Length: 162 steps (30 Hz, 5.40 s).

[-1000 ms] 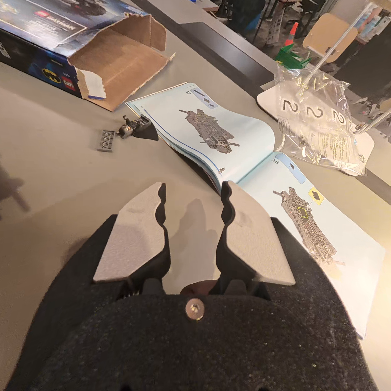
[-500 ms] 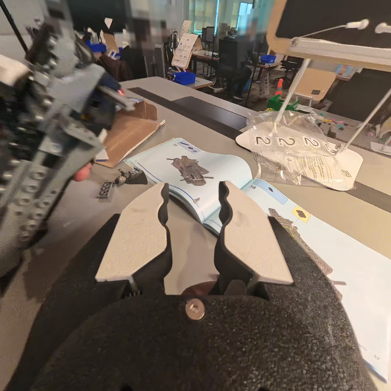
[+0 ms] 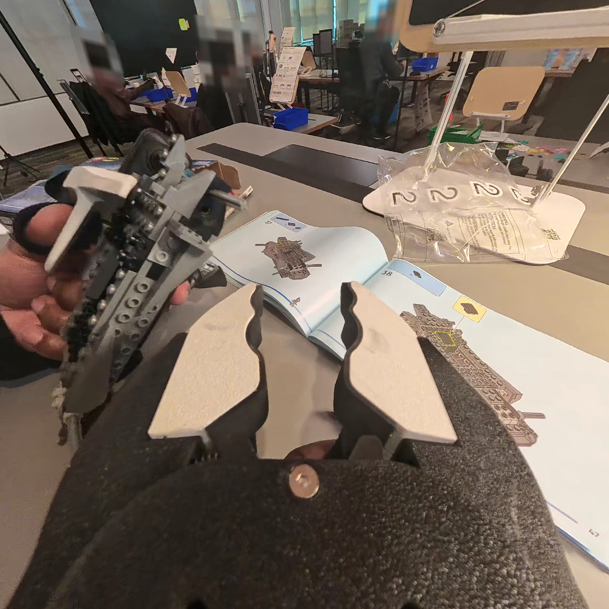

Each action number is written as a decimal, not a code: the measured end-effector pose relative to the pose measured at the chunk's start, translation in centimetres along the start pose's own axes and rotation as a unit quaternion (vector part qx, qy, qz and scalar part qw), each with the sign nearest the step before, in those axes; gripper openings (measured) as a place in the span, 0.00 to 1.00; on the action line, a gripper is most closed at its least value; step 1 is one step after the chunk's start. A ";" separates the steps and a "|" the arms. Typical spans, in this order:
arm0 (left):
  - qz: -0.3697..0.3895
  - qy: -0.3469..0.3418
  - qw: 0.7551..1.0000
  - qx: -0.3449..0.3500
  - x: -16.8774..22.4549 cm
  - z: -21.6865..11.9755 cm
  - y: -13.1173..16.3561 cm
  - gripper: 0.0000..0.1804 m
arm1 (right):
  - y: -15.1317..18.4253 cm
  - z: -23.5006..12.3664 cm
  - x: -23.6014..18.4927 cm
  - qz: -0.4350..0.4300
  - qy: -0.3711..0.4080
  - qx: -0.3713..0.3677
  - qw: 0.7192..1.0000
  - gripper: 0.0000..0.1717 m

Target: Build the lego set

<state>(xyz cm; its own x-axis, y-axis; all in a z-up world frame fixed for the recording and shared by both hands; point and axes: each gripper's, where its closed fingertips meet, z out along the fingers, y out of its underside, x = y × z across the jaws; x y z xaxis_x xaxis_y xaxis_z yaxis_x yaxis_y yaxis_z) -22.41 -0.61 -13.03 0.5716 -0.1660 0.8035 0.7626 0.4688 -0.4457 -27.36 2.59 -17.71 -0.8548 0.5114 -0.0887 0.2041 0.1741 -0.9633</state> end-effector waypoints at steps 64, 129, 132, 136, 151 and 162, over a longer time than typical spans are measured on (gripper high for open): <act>0.125 0.287 0.950 0.018 12.7 -6.4 -2.1 0.17 | 1.5 2.0 -3.5 -0.212 0.036 -0.052 0.975 0.28; 0.207 -0.019 0.962 0.178 10.6 -14.4 -10.6 0.17 | 5.5 4.4 2.2 -0.504 -0.129 -0.473 0.711 0.25; 0.204 -0.019 0.963 0.173 10.4 -14.1 -10.4 0.17 | 5.4 3.4 3.0 -0.497 -0.114 -0.474 0.718 0.25; 0.199 -0.018 0.965 0.168 10.2 -13.8 -10.1 0.17 | 5.0 2.1 4.5 -0.483 -0.088 -0.471 0.733 0.24; 0.183 -0.020 0.970 0.156 9.0 -13.5 -9.7 0.17 | 4.2 -1.5 10.2 -0.236 0.143 -0.430 0.860 0.24; 0.176 -0.022 0.973 0.147 8.4 -13.0 -9.4 0.17 | 3.7 -3.0 11.6 -0.157 0.207 -0.410 0.874 0.24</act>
<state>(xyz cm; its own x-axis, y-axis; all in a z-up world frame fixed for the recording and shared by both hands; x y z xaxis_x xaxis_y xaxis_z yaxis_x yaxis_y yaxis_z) -20.87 -17.66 -7.24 0.7627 0.0838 0.6413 0.3996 0.7186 -0.5692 -35.11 11.68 -21.50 -0.7186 0.5612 0.4107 0.4091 0.8187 -0.4030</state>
